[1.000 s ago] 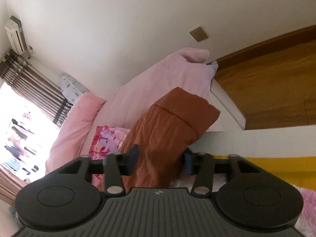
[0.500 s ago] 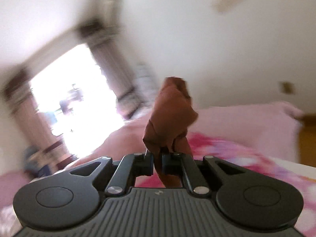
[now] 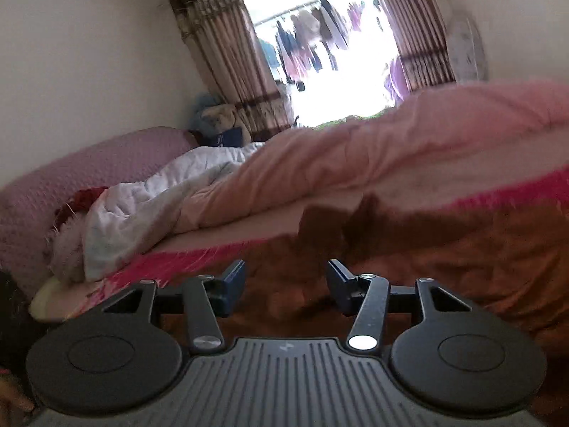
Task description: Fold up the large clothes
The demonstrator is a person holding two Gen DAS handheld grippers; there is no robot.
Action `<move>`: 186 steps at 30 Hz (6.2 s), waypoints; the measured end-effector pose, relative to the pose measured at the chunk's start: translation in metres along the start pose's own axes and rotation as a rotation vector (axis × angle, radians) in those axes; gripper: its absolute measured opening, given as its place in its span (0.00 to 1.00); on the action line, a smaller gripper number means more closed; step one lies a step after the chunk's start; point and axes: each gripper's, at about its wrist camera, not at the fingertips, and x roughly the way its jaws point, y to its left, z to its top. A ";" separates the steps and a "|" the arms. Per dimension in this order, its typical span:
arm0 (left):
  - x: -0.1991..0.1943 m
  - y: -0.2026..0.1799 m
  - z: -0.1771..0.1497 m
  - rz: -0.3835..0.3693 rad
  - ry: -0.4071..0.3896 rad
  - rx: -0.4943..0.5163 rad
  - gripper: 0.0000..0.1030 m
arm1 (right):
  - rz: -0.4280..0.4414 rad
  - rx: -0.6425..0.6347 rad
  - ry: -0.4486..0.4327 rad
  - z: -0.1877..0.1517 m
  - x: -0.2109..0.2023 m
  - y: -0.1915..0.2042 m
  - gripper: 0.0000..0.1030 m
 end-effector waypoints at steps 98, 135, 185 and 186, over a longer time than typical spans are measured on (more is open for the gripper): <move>-0.095 0.031 -0.050 0.309 -0.024 0.235 0.64 | -0.297 0.204 0.116 -0.052 -0.155 -0.161 0.68; -0.196 0.112 -0.151 0.070 0.028 -0.193 0.36 | -0.164 0.455 0.164 -0.158 -0.249 -0.172 0.56; -0.026 0.123 0.139 0.162 -0.141 -0.009 0.62 | -0.085 0.515 -0.090 0.048 -0.016 -0.281 0.82; -0.022 0.127 0.135 0.169 -0.124 -0.014 0.62 | -0.105 0.468 -0.066 0.048 -0.016 -0.278 0.82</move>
